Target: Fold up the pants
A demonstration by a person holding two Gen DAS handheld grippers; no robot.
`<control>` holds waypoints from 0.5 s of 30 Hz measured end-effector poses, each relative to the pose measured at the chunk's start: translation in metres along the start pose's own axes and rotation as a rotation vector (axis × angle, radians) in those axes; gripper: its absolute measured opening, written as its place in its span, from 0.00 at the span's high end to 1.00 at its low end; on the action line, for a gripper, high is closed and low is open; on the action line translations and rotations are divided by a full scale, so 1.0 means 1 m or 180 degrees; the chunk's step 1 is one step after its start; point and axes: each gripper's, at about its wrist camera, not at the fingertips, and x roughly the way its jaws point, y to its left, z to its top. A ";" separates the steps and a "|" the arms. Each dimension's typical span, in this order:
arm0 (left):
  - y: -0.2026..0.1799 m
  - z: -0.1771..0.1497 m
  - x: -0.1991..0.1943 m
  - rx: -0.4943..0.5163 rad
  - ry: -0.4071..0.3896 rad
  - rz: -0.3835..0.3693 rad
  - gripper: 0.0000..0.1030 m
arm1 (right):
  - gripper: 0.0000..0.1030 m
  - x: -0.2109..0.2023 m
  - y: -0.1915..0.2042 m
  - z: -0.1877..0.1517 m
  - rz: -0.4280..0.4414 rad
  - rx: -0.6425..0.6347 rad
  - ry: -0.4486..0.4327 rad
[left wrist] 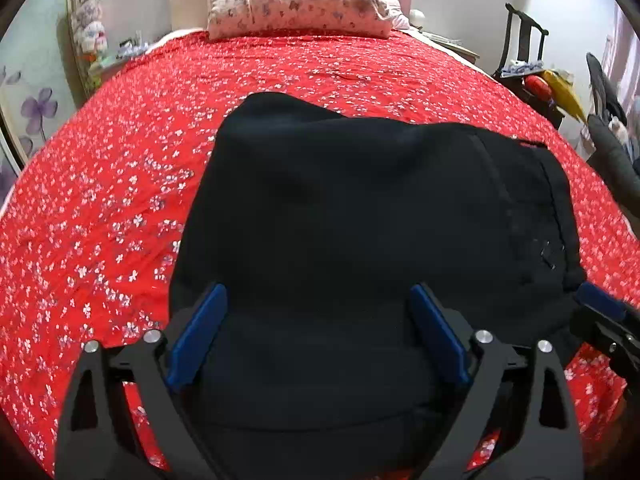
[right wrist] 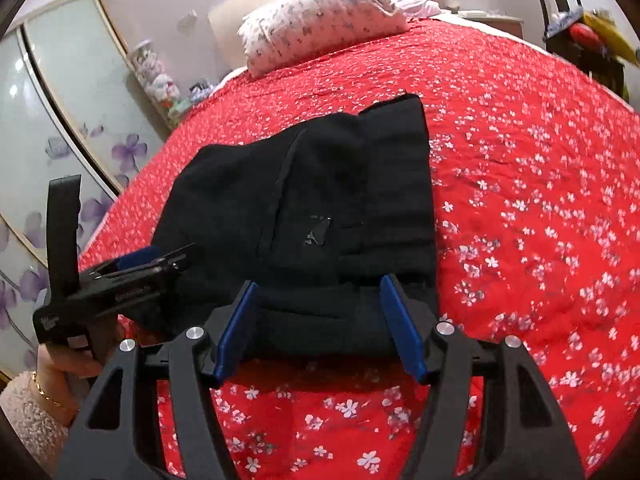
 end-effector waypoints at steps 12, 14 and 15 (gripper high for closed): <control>-0.004 0.010 -0.034 0.0067 -0.0426 0.0470 0.02 | 0.29 -0.035 -0.005 0.043 0.0354 0.0146 -0.0781; -0.006 0.019 -0.031 0.0075 -0.0436 0.0484 0.02 | 0.29 -0.027 -0.016 0.055 0.0522 0.0344 -0.0734; -0.007 0.024 -0.028 0.0095 -0.0430 0.0505 0.02 | 0.29 -0.019 -0.023 0.063 0.0589 0.0441 -0.0679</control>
